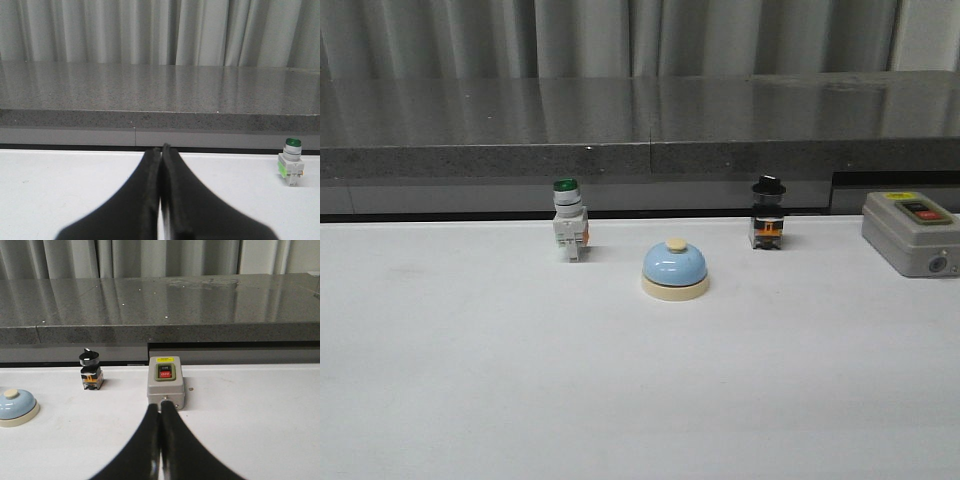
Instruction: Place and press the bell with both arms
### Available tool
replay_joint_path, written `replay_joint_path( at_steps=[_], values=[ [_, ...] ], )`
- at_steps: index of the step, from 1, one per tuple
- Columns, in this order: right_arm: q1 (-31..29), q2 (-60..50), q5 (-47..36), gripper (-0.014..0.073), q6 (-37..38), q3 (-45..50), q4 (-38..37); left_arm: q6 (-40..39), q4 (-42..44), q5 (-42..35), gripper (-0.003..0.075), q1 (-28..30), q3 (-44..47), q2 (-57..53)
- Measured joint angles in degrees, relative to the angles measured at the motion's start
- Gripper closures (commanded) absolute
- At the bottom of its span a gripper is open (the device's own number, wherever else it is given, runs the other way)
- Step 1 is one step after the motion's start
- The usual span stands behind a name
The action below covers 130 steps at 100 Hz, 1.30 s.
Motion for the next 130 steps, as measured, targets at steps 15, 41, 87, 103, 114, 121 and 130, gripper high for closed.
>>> replay_joint_path(
  at_steps=[15, 41, 87, 103, 114, 121, 130],
  values=[
    [0.00, 0.79, 4.36, 0.0654, 0.00, -3.88, 0.00, 0.00, 0.00, 0.00, 0.0741, 0.00, 0.00, 0.00],
    [0.00, 14.66, 11.49, 0.0654, 0.00, -17.11, 0.00, 0.00, 0.00, 0.00, 0.0741, 0.00, 0.00, 0.00],
    [3.22, 51.43, 20.31, 0.0654, 0.00, -45.90, 0.34, 0.00, 0.00, 0.00, 0.0741, 0.00, 0.00, 0.00],
    [9.64, 64.62, 25.92, 0.0654, -0.62, -56.64, 0.47, 0.00, 0.00, 0.00, 0.0741, 0.00, 0.00, 0.00],
    [14.16, 73.63, 30.81, 0.0654, -0.88, -63.87, 0.56, 0.00, 0.00, 0.00, 0.0741, 0.00, 0.00, 0.00],
    [16.81, 78.99, 33.71, 0.0654, -1.24, -68.58, 0.56, 0.00, 0.00, 0.00, 0.0741, 0.00, 0.00, 0.00],
    [19.73, 84.93, 36.96, 0.0654, -2.01, -74.35, 0.56, 0.00, 0.00, 0.00, 0.0741, 0.00, 0.00, 0.00]
  ],
)
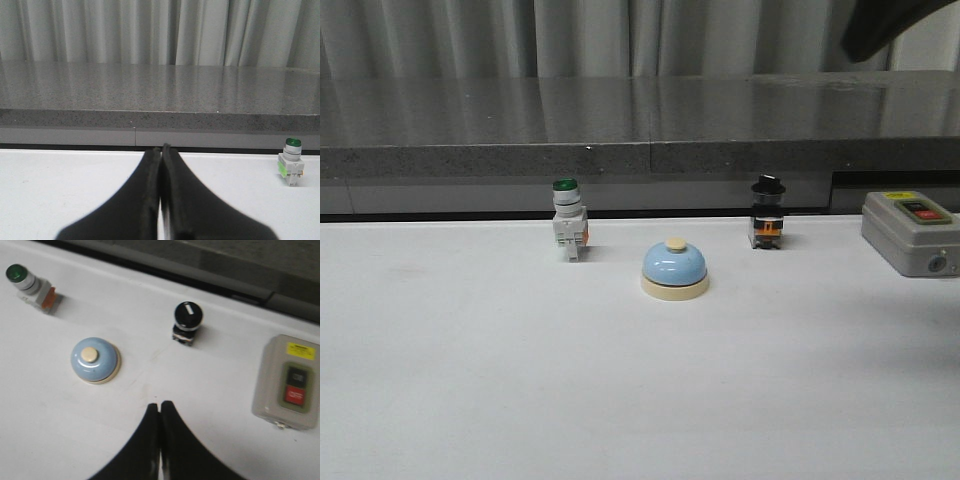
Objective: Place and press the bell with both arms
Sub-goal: 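Move the right gripper over the blue bell, then press down on the bell's tan button with the closed right gripper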
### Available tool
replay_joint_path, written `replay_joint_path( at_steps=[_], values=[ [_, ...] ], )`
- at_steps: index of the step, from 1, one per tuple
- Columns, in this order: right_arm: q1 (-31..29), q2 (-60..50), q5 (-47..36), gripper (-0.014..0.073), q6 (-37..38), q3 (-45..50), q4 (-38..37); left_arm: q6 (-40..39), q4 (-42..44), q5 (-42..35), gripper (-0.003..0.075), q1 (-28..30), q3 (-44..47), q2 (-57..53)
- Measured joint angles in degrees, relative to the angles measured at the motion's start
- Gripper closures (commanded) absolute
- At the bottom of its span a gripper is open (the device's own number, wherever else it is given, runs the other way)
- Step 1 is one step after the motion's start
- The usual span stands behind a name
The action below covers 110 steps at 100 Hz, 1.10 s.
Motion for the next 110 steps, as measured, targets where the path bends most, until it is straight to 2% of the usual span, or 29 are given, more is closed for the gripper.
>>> replay_joint_path(
  at_steps=[22, 45, 110],
  values=[
    [5.60, 13.64, 6.82, 0.0654, -3.02, -12.37, 1.25, 0.00, 0.00, 0.00, 0.0741, 0.00, 0.00, 0.00],
    [8.02, 23.29, 10.88, 0.0654, -4.72, -21.14, 3.06, 0.00, 0.00, 0.00, 0.0741, 0.00, 0.00, 0.00],
    [8.16, 35.60, 11.34, 0.0654, -4.83, -27.94, 2.83, 0.00, 0.00, 0.00, 0.0741, 0.00, 0.00, 0.00]
  ],
)
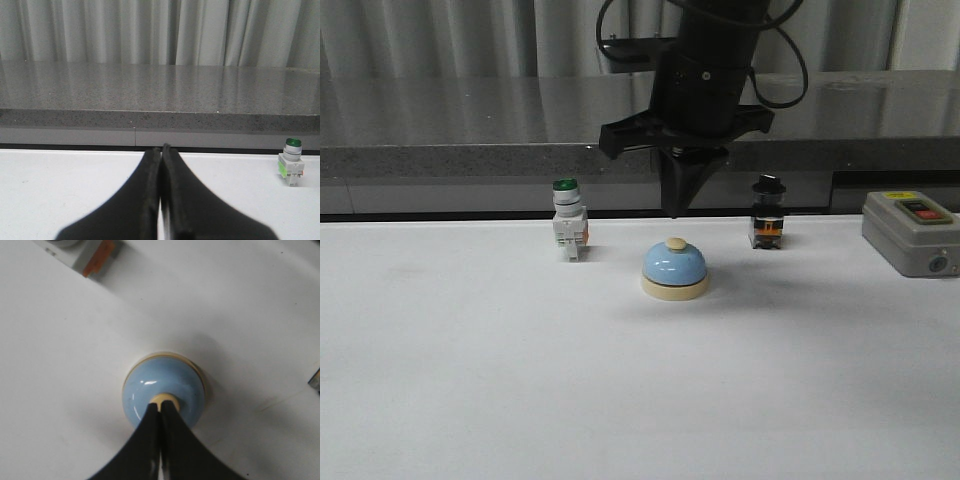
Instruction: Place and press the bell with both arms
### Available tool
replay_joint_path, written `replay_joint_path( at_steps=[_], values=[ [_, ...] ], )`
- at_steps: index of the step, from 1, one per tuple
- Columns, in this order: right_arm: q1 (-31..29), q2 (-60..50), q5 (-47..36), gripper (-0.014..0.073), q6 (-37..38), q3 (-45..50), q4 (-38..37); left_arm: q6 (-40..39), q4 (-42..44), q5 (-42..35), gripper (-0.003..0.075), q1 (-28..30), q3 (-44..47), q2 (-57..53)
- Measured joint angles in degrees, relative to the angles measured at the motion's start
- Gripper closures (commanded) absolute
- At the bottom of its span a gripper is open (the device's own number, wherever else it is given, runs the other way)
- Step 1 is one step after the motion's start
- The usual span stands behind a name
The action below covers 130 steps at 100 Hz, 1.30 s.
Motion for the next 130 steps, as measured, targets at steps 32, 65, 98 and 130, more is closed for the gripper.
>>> replay_joint_path(
  at_steps=[32, 65, 98, 130],
  values=[
    [-0.25, 3.53, -0.11, 0.0654, -0.16, -0.39, -0.42, 0.00, 0.00, 0.00, 0.0741, 0.00, 0.00, 0.00],
    [-0.34, 0.18, 0.98, 0.0654, -0.16, -0.52, -0.34, 0.00, 0.00, 0.00, 0.0741, 0.00, 0.00, 0.00],
    [-2.53, -7.04, 5.08, 0.0654, -0.16, -0.52, -0.04, 0.00, 0.00, 0.00, 0.0741, 0.00, 0.00, 0.00],
    [-11.14, -13.39, 5.84, 0.0654, 0.30, 6.97, 0.24, 0.00, 0.00, 0.00, 0.0741, 0.00, 0.00, 0.00]
  ],
)
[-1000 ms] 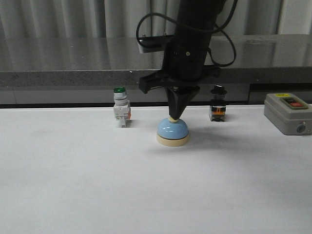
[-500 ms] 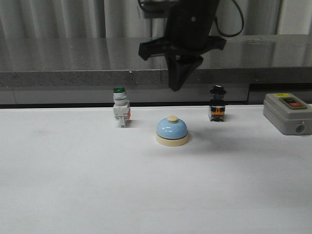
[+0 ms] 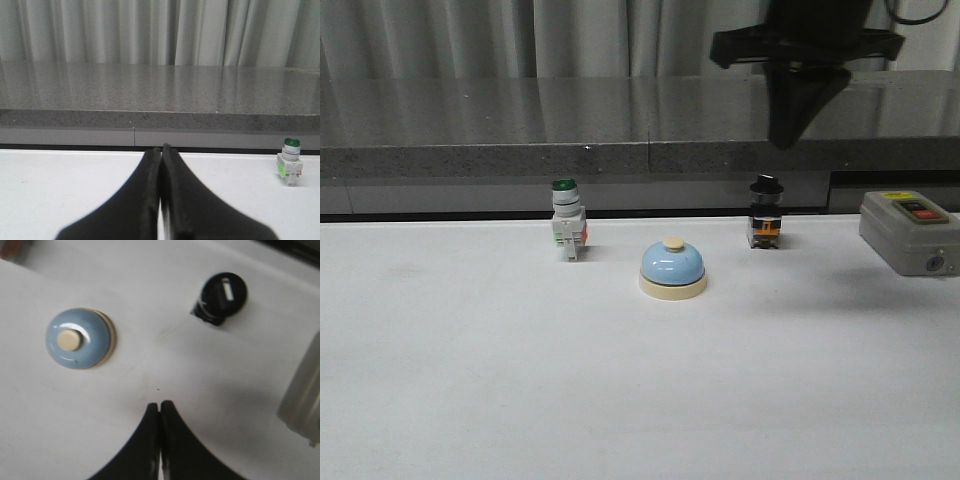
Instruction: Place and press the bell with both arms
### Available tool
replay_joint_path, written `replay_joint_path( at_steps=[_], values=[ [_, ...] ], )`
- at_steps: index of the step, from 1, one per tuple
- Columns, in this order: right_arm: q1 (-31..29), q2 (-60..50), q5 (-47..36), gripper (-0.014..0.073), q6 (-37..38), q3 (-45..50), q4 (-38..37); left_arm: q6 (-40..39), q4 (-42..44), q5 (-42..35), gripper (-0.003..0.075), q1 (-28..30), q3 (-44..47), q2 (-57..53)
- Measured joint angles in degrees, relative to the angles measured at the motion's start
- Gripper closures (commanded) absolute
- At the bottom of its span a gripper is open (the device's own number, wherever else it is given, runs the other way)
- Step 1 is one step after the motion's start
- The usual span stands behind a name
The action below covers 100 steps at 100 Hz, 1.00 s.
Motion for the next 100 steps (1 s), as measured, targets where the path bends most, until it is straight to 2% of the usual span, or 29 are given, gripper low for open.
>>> replay_joint_path(
  at_steps=[51, 75, 100],
  values=[
    [-15.46, -19.76, -6.45, 0.0654, 0.00, 23.90, 2.51, 0.00, 0.00, 0.00, 0.0741, 0.00, 0.00, 0.00],
    [-16.77, -32.32, -10.74, 0.0654, 0.00, 34.17, 3.03, 0.00, 0.00, 0.00, 0.0741, 0.00, 0.00, 0.00],
    [-16.77, -43.82, -11.48, 0.0654, 0.04, 41.92, 3.95, 0.00, 0.00, 0.00, 0.0741, 0.00, 0.00, 0.00]
  ],
)
